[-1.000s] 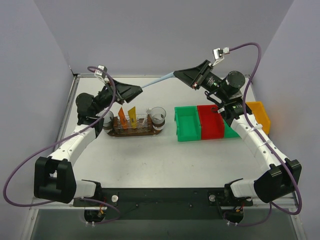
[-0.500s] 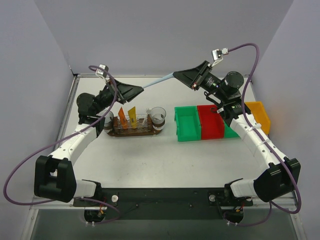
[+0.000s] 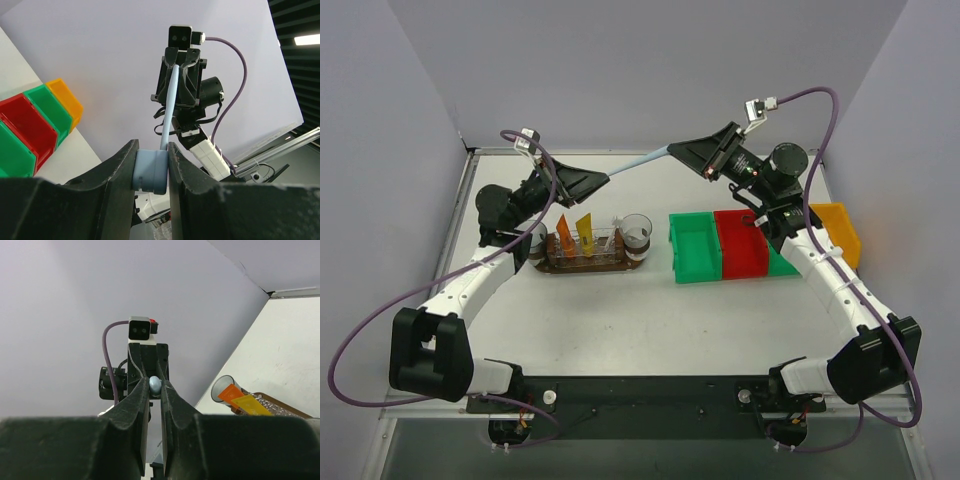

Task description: Prepare toiletry sets of a toothbrush and toothpaste on the tray

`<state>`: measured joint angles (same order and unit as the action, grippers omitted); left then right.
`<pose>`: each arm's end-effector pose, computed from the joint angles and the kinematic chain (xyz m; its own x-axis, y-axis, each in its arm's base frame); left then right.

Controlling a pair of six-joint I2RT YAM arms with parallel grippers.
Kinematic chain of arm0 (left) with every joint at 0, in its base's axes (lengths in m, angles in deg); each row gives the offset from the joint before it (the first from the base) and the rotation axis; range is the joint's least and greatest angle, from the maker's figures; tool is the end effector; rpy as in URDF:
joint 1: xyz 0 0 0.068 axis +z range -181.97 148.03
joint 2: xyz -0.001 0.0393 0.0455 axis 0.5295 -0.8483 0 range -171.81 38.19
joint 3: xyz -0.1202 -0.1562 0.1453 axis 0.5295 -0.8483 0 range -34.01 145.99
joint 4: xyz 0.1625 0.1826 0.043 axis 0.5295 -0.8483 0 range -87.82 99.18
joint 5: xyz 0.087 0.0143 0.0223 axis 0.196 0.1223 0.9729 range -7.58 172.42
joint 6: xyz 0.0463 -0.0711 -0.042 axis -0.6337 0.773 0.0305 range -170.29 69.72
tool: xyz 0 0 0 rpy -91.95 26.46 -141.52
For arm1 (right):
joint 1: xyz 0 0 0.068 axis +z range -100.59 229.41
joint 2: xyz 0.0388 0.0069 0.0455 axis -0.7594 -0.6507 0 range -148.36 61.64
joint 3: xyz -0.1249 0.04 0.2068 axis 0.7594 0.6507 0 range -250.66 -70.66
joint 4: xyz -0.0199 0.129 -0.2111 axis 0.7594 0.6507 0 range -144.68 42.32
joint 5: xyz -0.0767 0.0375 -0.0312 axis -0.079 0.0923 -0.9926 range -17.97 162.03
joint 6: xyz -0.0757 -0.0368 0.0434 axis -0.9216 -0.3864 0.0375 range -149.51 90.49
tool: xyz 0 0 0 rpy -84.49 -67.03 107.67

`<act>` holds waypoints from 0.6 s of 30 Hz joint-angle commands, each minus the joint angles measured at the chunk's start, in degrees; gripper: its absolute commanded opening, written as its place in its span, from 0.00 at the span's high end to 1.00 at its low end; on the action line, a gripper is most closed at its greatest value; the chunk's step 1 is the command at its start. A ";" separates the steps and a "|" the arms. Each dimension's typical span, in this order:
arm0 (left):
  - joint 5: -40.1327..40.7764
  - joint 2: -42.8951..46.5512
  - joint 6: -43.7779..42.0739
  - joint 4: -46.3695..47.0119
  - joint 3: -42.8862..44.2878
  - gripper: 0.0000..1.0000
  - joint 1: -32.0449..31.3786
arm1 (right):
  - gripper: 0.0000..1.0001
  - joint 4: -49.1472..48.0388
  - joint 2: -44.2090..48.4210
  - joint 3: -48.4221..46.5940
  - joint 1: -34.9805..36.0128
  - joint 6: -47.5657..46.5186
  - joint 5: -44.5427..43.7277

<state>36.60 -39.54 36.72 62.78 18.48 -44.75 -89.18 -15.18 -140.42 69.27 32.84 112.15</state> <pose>0.3004 -0.1311 0.3625 -0.7443 -0.5448 -0.3863 0.5029 -0.0766 -0.8609 0.2884 0.1630 0.4378 -0.5055 0.5376 -0.6749 -0.7540 0.1049 0.6484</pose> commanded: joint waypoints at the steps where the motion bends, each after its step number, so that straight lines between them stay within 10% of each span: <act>1: -0.05 0.21 -0.95 2.82 2.18 1.00 -0.15 | 0.93 -1.80 0.18 1.11 0.01 -2.58 0.49; 8: -3.65 1.36 -3.50 -0.94 1.48 1.00 2.14 | 0.53 0.22 0.96 2.61 -0.34 -4.16 -0.22; 18: -14.19 8.11 -26.06 -32.12 0.94 1.00 8.99 | 0.37 3.56 4.92 3.93 -5.00 -6.71 -0.04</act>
<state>27.95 -36.35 25.05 47.59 18.17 -38.15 -83.61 -14.35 -135.85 66.42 28.66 111.67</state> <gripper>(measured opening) 0.370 0.621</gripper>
